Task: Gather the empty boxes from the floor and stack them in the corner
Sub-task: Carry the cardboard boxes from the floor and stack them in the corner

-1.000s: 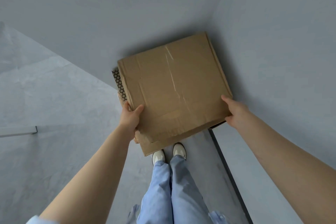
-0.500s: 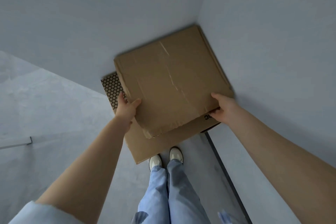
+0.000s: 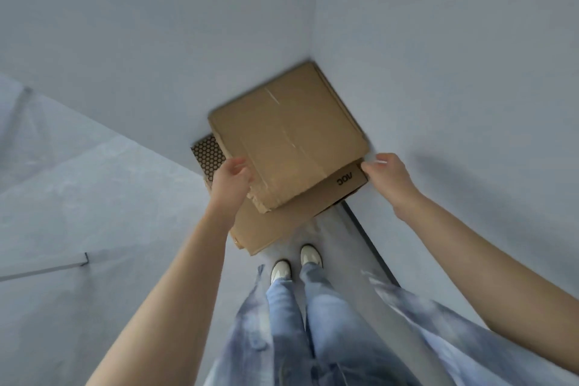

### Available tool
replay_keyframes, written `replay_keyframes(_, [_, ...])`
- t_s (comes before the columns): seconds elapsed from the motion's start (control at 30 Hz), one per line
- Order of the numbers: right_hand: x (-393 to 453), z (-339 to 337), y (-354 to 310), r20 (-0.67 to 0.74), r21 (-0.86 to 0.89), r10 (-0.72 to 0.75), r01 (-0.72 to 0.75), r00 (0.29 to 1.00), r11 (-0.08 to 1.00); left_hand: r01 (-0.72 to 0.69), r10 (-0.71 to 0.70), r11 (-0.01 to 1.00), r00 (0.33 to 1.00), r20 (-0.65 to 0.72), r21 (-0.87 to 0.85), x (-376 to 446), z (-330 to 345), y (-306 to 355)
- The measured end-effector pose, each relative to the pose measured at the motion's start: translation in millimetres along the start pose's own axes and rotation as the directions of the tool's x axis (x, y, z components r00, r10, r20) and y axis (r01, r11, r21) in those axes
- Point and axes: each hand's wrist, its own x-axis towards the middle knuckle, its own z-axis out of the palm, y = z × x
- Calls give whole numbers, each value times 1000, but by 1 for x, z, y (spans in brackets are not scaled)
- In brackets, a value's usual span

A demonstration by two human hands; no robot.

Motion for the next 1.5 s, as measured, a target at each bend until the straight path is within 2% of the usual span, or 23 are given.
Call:
replay_keyframes(0.13, [-45, -10, 9, -1, -34, -145, 145, 989, 989, -172, 155, 979, 976, 151, 106, -36, 4, 11])
replay_keyframes(0.2, [-67, -12, 15, -40, -51, -192, 190, 981, 980, -286, 239, 940, 941, 239, 186, -47, 3, 10])
replay_keyframes(0.33, [-105, -10, 35, -161, -19, -239, 239, 958, 971, -426, 303, 855, 873, 382, 296, -64, -2, 9])
replay_keyframes(0.5, [-160, 2, 69, -315, 84, -158, 194, 936, 977, -611, 365, 697, 753, 547, 375, -85, -5, 17])
replay_keyframes(0.63, [-211, 14, 107, -420, 186, -50, 139, 906, 973, -686, 328, 633, 659, 677, 360, -102, 4, 13])
replay_keyframes(0.73, [-252, 18, 140, -496, 263, 48, 97, 867, 960, -760, 300, 563, 554, 776, 325, -124, 22, 3])
replay_keyframes(0.8, [-287, 17, 170, -580, 324, 129, 83, 804, 943, -823, 243, 491, 444, 863, 285, -156, 43, -9])
replay_keyframes(0.93, [-338, 21, 216, -636, 422, 246, 63, 731, 904, -880, 173, 425, 307, 936, 211, -205, 76, -33])
replay_keyframes(0.97, [-361, 21, 235, -656, 459, 300, 51, 693, 887, -904, 134, 388, 251, 959, 182, -228, 89, -46])
replay_keyframes(1.1, [-429, 30, 296, -684, 529, 429, -4, 590, 849, -939, 17, 331, 106, 994, 95, -300, 117, -92])
replay_keyframes(1.23, [-498, 46, 360, -692, 602, 538, -27, 481, 798, -955, -106, 295, -2, 994, 29, -376, 132, -151])
replay_keyframes(1.3, [-547, 58, 403, -679, 660, 614, -29, 402, 750, -958, -180, 287, -64, 982, -10, -431, 136, -197])
replay_keyframes(1.4, [-598, 70, 450, -659, 712, 676, -15, 330, 702, -951, -248, 305, -125, 961, -45, -494, 137, -253])
replay_keyframes(1.5, [-657, 82, 499, -620, 774, 754, 11, 218, 633, -953, -351, 288, -197, 915, -95, -561, 137, -317])
